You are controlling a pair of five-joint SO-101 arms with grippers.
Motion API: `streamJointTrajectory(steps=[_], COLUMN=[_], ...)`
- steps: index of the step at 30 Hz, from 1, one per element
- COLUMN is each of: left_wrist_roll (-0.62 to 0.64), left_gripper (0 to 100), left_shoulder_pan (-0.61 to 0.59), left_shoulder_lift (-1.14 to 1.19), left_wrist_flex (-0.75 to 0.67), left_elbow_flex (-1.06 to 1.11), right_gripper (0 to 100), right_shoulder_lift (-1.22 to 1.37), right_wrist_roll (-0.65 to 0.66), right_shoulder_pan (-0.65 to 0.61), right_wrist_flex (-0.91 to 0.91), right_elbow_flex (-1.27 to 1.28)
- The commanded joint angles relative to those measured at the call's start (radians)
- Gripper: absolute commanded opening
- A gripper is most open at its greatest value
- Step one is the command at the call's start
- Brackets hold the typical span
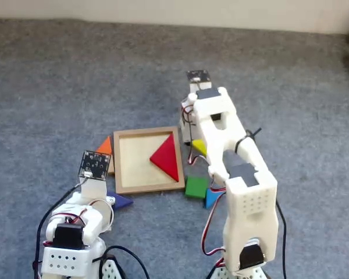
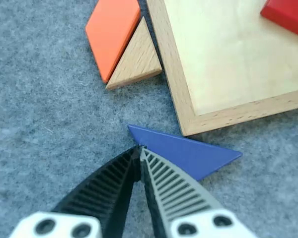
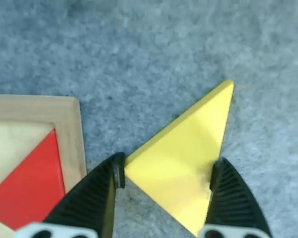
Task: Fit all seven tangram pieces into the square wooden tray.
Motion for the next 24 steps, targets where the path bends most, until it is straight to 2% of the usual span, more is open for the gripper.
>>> streamJointTrajectory(steps=[1,17,21,24], left_wrist_roll=[0.009,0.009,0.009,0.009], left_gripper=[1,1,1,1], left_shoulder_pan=[-0.012,-0.012,-0.012,-0.012], left_shoulder_lift=[-0.027,-0.027,-0.027,-0.027], left_wrist_flex=[0.006,0.006,0.006,0.006], left_elbow_flex=[0.021,0.021,0.021,0.021], right_gripper=[11.9,11.9,11.9,11.9], right_shoulder_lift=[-0.021,-0.203,-0.225,-0.246], right_wrist_roll=[0.041,0.149,0.235,0.252], right_shoulder_pan=[-0.008,-0.024,-0.07,-0.093], right_wrist_flex=[0.035,0.07,0.07,0.07], right_elbow_flex=[-0.058,-0.048,-0.054,-0.05])
